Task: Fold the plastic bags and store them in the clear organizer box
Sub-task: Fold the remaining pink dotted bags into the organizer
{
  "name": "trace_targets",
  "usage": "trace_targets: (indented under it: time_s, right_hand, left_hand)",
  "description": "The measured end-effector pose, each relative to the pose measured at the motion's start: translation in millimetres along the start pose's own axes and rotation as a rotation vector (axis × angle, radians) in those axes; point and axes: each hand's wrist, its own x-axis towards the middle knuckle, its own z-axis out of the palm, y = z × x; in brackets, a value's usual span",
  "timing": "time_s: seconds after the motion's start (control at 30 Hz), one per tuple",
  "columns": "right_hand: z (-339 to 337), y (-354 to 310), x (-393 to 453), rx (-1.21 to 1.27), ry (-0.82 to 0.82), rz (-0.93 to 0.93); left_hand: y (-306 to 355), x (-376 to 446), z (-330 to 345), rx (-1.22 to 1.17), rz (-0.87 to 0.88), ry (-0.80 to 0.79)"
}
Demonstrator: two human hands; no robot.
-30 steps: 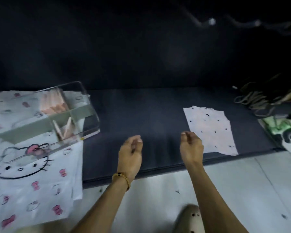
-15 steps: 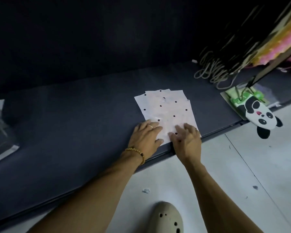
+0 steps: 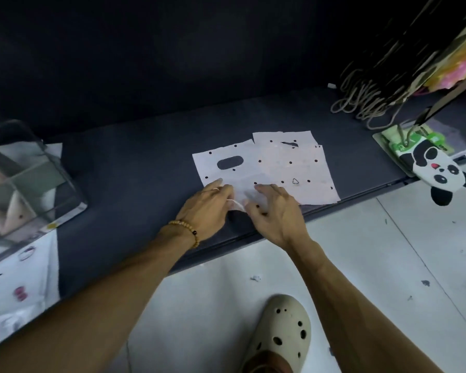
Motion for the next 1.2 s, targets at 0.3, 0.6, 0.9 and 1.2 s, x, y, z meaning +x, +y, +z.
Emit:
trace_targets:
  time_s: [0.3, 0.6, 0.9, 1.2]
  right_hand:
    - [38, -49, -19, -0.071, -0.428, -0.225]
    - [56, -80, -26, 0.446, -0.409, 0.085]
    - [77, -100, -17, 0.167, -0.255, 0.180]
    - [82, -97, -4, 0.180, -0.195, 0.244]
  left_hand:
    - [-68, -100, -56, -0.168, -0.105, -0.180]
    - [-93, -157, -54, -0.717, -0.551, 0.029]
    - [-97, -156, -40, -0.678, -0.724, 0.227]
    - [-103, -140, -37, -0.475, -0.843, 0.298]
